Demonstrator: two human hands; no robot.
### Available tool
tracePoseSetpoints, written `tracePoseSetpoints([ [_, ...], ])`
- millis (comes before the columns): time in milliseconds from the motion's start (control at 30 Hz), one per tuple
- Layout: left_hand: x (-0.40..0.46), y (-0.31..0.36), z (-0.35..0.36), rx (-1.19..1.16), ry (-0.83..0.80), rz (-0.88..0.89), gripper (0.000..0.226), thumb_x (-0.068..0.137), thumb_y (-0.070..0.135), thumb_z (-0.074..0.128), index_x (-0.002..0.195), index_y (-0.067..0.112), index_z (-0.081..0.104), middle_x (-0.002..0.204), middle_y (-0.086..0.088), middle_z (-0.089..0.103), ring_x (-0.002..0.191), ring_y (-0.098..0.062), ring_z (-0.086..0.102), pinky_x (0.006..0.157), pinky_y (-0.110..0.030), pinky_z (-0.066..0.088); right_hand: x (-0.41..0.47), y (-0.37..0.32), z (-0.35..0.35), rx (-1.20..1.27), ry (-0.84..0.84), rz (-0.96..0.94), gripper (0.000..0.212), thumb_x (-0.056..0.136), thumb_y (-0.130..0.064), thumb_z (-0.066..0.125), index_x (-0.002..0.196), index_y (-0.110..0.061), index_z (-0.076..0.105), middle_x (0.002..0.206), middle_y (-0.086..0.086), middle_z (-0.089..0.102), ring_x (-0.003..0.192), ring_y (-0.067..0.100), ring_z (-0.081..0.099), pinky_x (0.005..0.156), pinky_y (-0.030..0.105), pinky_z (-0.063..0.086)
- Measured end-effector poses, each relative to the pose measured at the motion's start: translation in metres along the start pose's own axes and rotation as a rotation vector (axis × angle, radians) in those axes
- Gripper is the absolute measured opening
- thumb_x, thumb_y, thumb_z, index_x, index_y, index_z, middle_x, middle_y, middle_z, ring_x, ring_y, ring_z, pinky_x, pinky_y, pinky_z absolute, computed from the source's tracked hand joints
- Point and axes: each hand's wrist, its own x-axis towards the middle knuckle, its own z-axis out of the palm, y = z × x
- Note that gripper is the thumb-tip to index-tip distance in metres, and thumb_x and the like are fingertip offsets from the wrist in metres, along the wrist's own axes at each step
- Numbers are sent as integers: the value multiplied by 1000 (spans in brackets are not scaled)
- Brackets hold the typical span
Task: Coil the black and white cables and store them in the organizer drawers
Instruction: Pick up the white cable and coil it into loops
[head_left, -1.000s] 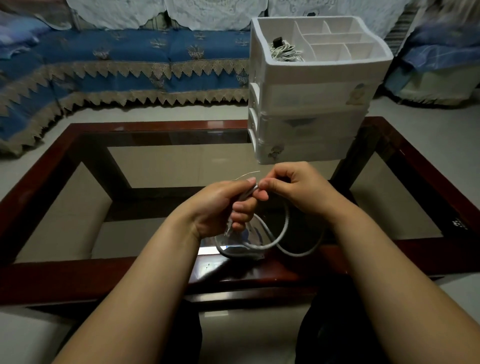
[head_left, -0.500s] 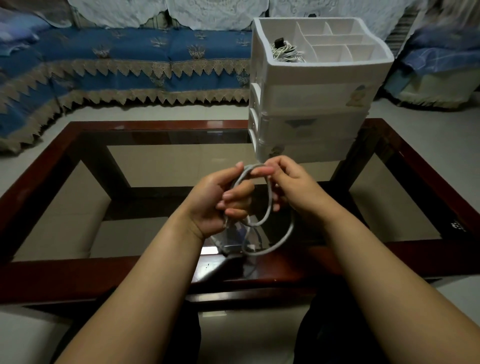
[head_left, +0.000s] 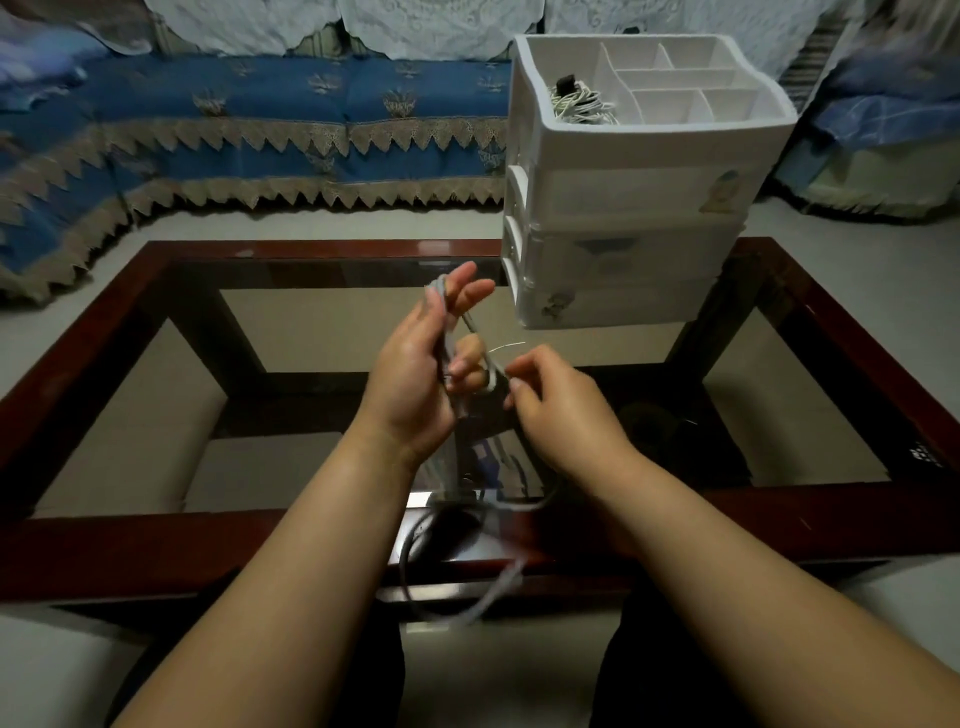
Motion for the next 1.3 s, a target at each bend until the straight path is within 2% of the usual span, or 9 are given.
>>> tracePoseSetpoints([
  [100,-3,-6,6,254,-44,62,34,104,29,28,133,24,45,109,3,62,50,-6,43,46,-18,40,-5,-8,0,147,-248,29,27,93,-8,52,116,-22,55,97,-8,62,66,5,59,59,23,48],
  [200,0,-9,4,511,-44,138,33,104,25,31,135,25,39,76,5,53,52,-5,43,52,-20,42,-10,-11,-5,458,-442,153,51,91,8,43,133,-21,39,103,2,59,48,11,60,45,22,50],
  [367,2,-15,6,721,-10,252,33,104,22,29,137,23,34,73,4,42,60,-1,46,62,-20,49,-20,-18,-9,670,-608,282,15,97,-4,45,99,-18,50,89,3,65,59,17,63,62,30,56],
  [500,5,-17,4,633,58,263,29,104,26,30,132,31,37,72,5,44,68,-8,51,88,-44,54,-20,-12,-1,780,-495,343,32,96,-6,49,125,-18,45,104,9,61,70,15,65,65,31,58],
  [633,10,-11,-1,518,142,314,21,105,26,28,119,27,43,64,7,45,69,-11,58,91,-49,53,-16,-3,9,569,-161,243,32,96,-4,47,127,-8,42,98,4,59,49,8,57,51,26,54],
  [767,6,-15,1,563,18,230,15,103,29,29,105,23,43,66,7,51,88,-21,67,95,-48,50,-13,-2,11,519,-272,242,24,96,-2,46,119,-3,54,83,3,65,33,1,43,39,16,38],
  [900,-2,-23,10,932,-38,180,11,102,26,34,107,20,41,87,1,59,89,-19,68,83,-42,57,-12,-2,-4,648,-510,356,21,93,5,40,89,-9,56,74,6,65,33,4,35,30,15,27],
  [1067,0,-27,10,1473,-77,203,10,102,34,33,103,24,35,75,7,55,66,-7,56,55,-29,44,-5,9,-16,897,-760,561,20,92,3,40,82,-12,50,76,7,51,34,0,37,28,9,25],
  [1300,7,-25,5,1514,21,-52,21,103,35,29,99,18,41,76,0,56,64,-12,55,51,-28,36,-4,10,-22,1068,-831,602,24,95,4,34,99,-1,57,84,15,71,47,5,56,40,11,45],
])
